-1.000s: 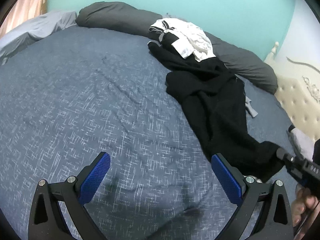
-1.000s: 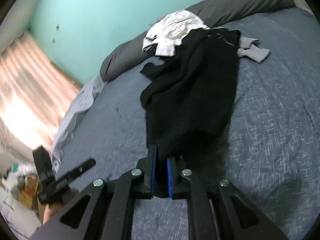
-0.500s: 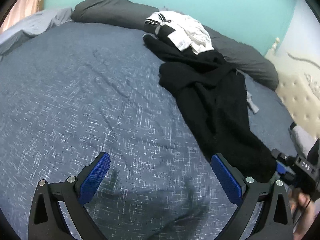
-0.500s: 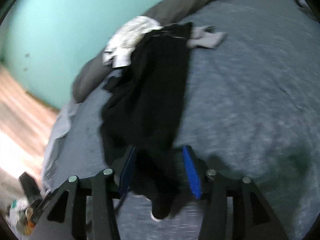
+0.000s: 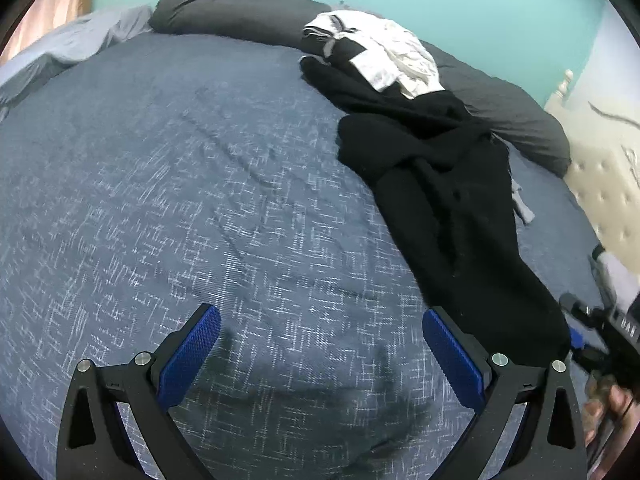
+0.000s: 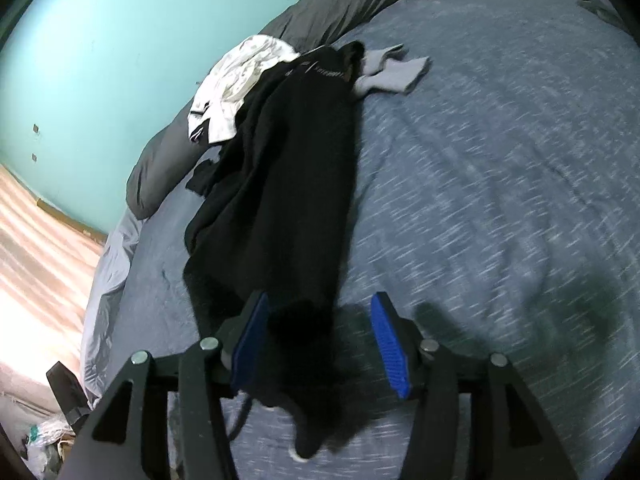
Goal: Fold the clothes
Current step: 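Pull the black garment out of the pile with the right tool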
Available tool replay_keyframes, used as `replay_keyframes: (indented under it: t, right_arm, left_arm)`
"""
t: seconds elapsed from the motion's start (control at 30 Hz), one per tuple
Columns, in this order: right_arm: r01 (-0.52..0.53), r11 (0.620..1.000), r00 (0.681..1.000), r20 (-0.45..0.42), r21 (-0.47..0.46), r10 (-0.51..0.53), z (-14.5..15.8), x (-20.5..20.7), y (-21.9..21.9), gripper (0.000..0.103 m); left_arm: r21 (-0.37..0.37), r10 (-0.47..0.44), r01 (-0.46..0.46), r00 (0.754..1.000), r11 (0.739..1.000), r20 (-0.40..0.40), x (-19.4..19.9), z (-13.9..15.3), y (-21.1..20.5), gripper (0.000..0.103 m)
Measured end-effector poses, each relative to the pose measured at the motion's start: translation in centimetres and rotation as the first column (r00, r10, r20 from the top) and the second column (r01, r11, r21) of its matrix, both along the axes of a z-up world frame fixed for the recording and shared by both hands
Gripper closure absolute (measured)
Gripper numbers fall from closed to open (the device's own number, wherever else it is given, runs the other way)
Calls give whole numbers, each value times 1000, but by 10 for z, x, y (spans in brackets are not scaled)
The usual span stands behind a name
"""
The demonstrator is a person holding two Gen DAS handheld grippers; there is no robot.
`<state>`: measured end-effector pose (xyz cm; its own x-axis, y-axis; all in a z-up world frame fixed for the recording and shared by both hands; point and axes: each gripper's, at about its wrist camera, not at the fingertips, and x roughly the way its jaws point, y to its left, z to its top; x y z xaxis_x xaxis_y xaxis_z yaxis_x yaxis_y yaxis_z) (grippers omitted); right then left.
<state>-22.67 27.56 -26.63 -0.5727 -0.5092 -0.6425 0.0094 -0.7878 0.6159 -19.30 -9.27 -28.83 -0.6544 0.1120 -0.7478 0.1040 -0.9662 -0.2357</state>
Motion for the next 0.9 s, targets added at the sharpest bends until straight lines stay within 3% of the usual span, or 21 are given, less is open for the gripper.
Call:
replay_keyframes:
  t: [0.17,0.4,0.57,0.73,0.87,0.9]
  right_arm:
    - [-47,998,999,-21,32,48,29,-25,-23,47]
    - [-142,970,989,60,199,132,54,-108,-66,42]
    - [-195,943,977,134,269,164,50,-154,-93,42]
    - [-165,948,978,168,272,122,37,-177,-100,42]
    - [-194,931,972,190,309,140,24,-188,-109,42]
    - [-199,929,971,190,312,144,22,-188,-110,46]
  left_arm:
    - [25,-2,2,1000,1000,2,0,1,-4,0]
    - [16,13,-13,1000,1000,2,-3,4,-13,0]
    - [10,17,-17,1000,1000,9,-5,3,-18,0]
    - [11,12,-12,1000,1000,11,-4,1,-19,0]
    - [17,21,-21,1000,1000,8,-4,3,-23,0]
    - [18,23,-23,1000,1000,5,-4,3,-24,0]
